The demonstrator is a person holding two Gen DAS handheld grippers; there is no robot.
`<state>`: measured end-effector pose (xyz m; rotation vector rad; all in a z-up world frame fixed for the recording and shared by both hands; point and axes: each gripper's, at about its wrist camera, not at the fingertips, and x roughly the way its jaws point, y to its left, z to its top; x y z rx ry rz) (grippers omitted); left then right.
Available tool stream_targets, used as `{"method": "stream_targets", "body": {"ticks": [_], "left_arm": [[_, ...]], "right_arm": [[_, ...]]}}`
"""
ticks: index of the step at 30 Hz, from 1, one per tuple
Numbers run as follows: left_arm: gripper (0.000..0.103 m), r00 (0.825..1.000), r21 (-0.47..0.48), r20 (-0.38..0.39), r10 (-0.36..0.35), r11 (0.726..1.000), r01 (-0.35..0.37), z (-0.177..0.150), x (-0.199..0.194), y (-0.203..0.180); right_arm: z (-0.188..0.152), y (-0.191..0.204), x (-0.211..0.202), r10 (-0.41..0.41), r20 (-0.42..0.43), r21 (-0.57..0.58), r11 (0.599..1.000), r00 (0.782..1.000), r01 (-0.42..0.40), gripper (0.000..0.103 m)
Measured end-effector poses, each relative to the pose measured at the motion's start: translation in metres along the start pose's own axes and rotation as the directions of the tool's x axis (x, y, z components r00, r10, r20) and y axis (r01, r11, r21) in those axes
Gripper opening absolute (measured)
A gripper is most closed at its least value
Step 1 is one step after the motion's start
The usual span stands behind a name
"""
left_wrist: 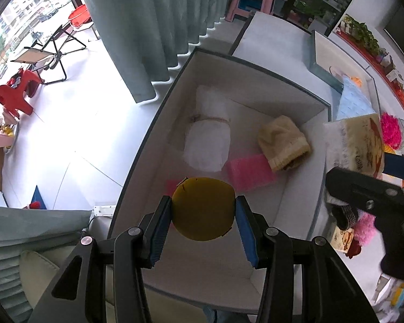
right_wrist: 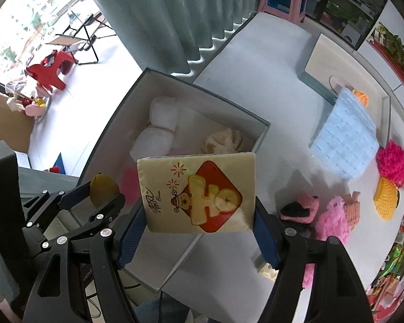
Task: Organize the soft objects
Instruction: 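Carry the brown pad and cartoon snack box over the grey-green box with both tools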
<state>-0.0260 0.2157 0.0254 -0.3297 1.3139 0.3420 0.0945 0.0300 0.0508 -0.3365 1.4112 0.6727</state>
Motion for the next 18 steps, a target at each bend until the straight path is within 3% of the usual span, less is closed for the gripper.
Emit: {"method": "stream_targets", "body": {"ticks": [18], "left_arm": [[0.049,0.998,0.025,-0.053,-0.022,0.999,0.023,0.018,0.024,0.003]], "right_arm": [[0.025,0.013,0.024,-0.029,-0.057,-0.009,1.000,0.998,0.028,0.076]]}}
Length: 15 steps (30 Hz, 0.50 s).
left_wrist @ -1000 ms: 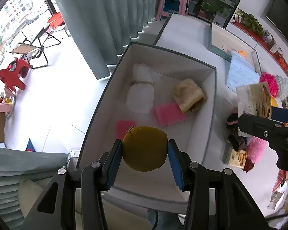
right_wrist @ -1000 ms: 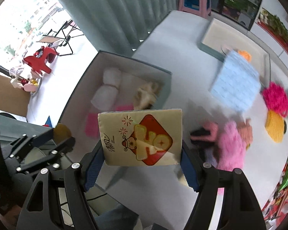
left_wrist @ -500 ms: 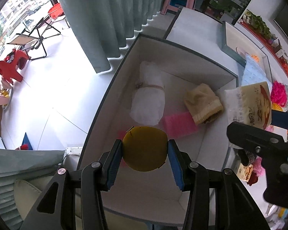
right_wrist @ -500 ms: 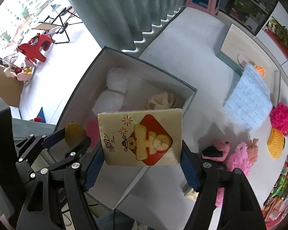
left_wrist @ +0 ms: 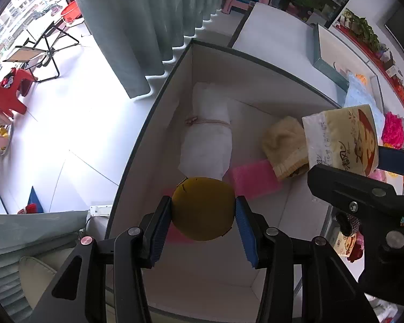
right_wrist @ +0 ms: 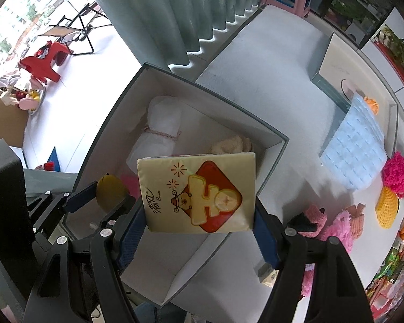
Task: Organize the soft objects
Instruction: 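Carry the brown pad and cartoon snack box over the grey-green box with both tools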
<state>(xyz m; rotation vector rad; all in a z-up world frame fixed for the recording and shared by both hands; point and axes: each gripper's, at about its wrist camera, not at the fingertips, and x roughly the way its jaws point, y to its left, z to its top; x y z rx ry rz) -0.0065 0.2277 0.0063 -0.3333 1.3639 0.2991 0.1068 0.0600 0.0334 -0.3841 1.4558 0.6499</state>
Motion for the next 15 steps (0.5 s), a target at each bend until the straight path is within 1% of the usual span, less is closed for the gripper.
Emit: {"method": "stream_targets", "body": {"ticks": [15], "left_arm": [[0.049,1.000,0.024,-0.031,-0.004,1.000,0.005,0.0020,0.0074,0.0020]], "right_arm": [[0.0083,0.0050,0.0043,-0.017,-0.016,-0.009,1.000,1.000,0.017,0.076]]}}
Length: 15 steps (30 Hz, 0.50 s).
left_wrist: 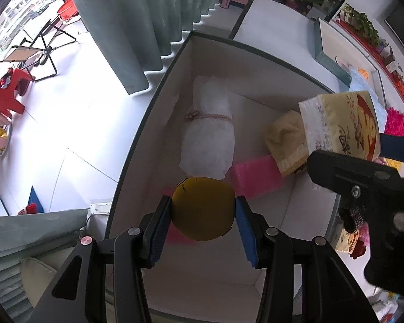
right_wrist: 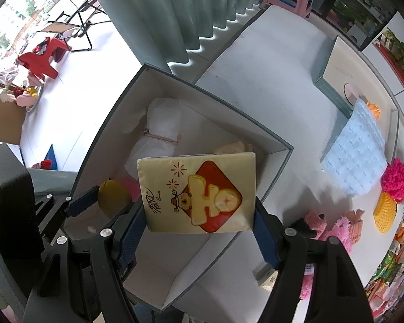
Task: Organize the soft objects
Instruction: 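Carry the brown pad and cartoon snack box over the grey-green box with both tools, then open both tools to drop the pad and snack box into the box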
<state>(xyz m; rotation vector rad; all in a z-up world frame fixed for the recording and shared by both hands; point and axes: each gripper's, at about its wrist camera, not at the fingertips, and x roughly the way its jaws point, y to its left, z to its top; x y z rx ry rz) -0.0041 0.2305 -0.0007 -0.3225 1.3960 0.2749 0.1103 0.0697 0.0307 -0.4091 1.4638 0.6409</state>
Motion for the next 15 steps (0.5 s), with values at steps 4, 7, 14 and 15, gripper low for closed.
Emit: {"method": "stream_targets", "body": {"ticks": [4,7,14,15], "left_arm": [[0.049,1.000,0.004,-0.006,0.000,1.000,0.000,-0.0013,0.0015,0.0007],[0.049,1.000,0.003,-0.013,-0.003,1.000,0.003,-0.0018,0.0029,0.0017],[0.049,1.000,0.012,-0.017,-0.001,1.000,0.001,-0.0040,0.0044,0.0016],[0.049,1.000,0.013,-0.017,-0.001,1.000,0.001,-0.0044,0.0043,0.0017]], "right_arm": [[0.0012,-0.0006,0.0016,0.000,-0.008,0.010,1.000,1.000,0.000,0.076],[0.0018,0.0003,0.0032,-0.004,-0.013,0.008,1.000,1.000,0.004,0.076],[0.0036,0.0033,0.0068,-0.012,-0.020,0.000,1.000,1.000,0.012,0.076],[0.0037,0.0035,0.0069,-0.011,-0.020,0.000,1.000,1.000,0.011,0.076]]}}
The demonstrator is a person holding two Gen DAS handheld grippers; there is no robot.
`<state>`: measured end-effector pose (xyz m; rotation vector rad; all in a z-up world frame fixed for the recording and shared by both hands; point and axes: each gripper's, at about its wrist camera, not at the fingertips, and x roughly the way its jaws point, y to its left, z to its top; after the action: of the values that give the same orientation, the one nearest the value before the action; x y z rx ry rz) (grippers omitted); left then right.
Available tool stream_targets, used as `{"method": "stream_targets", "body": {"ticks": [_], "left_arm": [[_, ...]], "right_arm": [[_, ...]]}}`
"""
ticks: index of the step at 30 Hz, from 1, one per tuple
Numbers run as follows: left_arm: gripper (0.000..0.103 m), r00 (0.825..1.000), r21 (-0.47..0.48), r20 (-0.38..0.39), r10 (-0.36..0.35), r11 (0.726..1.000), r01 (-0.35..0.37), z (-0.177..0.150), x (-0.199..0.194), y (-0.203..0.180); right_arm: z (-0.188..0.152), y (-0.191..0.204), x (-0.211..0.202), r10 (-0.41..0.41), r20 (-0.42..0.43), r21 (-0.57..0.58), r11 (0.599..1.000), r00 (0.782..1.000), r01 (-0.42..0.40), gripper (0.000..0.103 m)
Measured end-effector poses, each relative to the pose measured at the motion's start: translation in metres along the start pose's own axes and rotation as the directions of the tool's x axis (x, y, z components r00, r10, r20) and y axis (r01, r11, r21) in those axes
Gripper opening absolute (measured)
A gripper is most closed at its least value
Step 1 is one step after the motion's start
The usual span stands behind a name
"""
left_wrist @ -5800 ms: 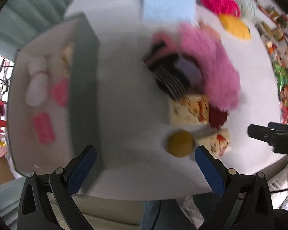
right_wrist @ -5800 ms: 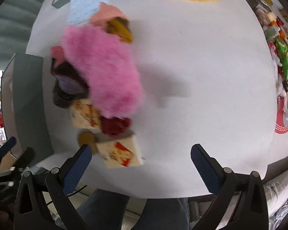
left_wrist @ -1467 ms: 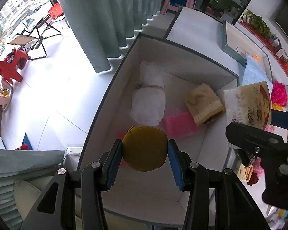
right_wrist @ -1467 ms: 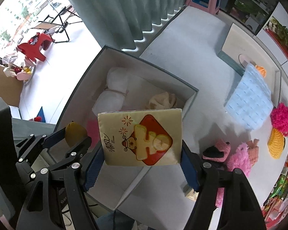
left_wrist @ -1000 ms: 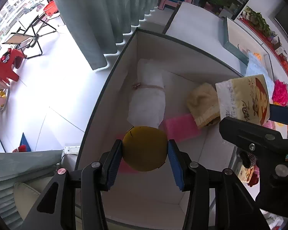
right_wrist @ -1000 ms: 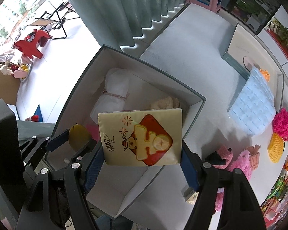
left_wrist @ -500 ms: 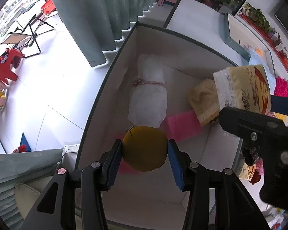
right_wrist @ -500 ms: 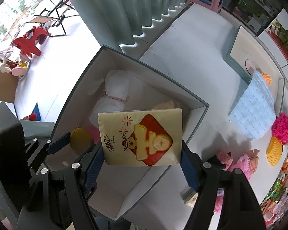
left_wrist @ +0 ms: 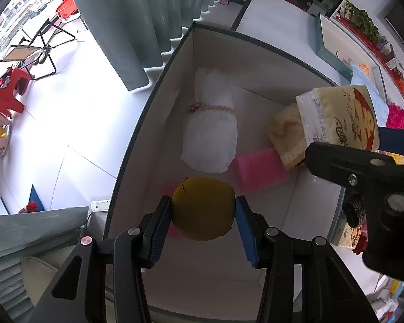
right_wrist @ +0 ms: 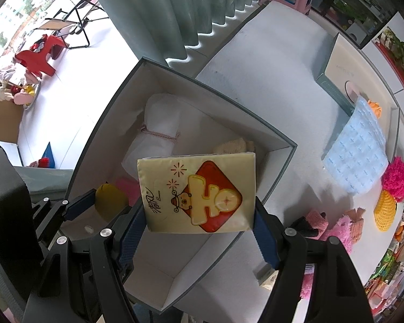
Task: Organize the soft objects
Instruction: 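Open both tools to drop the pad and snack box into the box, then move both tools back toward the remaining items on the table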
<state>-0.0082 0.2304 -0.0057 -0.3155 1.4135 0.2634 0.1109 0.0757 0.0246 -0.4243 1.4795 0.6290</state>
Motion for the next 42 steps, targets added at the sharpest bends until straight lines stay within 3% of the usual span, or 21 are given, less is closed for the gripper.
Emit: {"method": "stream_targets", "body": {"ticks": [13,15,17,19,21,23,25,27,33,42], "left_arm": [[0.049,1.000,-0.005,-0.005,-0.005,1.000,0.005,-0.008,0.000,0.003],[0.053,1.000,-0.015,-0.013,-0.023,1.000,0.023,-0.010,0.001,0.006],[0.079,0.999,-0.029,-0.016,-0.037,0.999,0.037,-0.012,0.001,0.008],[0.087,0.999,-0.037,-0.009,-0.051,0.998,0.050,-0.015,-0.001,0.010],[0.088,0.998,-0.033,-0.016,-0.064,0.997,0.063,-0.018,-0.002,0.010],[0.103,0.997,-0.029,-0.040,-0.067,0.997,0.066,-0.020,0.001,0.009],[0.103,0.996,-0.032,-0.043,-0.078,0.997,0.077,-0.023,0.002,0.010],[0.103,0.996,-0.045,-0.047,-0.077,0.996,0.075,-0.025,0.002,0.013],[0.103,0.997,-0.036,-0.067,-0.046,0.998,0.044,-0.031,0.005,0.011],[0.103,0.998,-0.028,0.001,-0.059,0.998,0.059,-0.038,-0.022,0.018]], "right_arm": [[0.000,0.003,0.003,-0.006,-0.008,-0.020,1.000,1.000,0.006,0.076],[0.000,0.003,0.003,-0.007,-0.008,-0.024,1.000,1.000,0.007,0.077],[0.000,0.004,0.003,-0.006,-0.009,-0.028,1.000,1.000,0.006,0.077],[-0.002,0.003,0.003,0.009,-0.011,-0.028,1.000,1.000,-0.009,0.078],[-0.004,0.003,0.002,0.022,-0.010,-0.025,0.999,1.000,-0.022,0.083],[-0.006,0.003,0.001,0.024,-0.003,-0.025,0.999,1.000,-0.024,0.087],[-0.007,0.003,0.001,0.025,-0.004,-0.029,0.999,1.000,-0.026,0.088],[-0.010,0.003,0.001,0.002,0.004,-0.034,0.999,1.000,-0.002,0.103],[-0.016,-0.001,-0.004,0.015,0.037,-0.032,0.999,0.999,-0.014,0.103],[-0.027,-0.001,-0.018,0.020,0.089,-0.033,0.999,0.996,-0.017,0.103]]}}
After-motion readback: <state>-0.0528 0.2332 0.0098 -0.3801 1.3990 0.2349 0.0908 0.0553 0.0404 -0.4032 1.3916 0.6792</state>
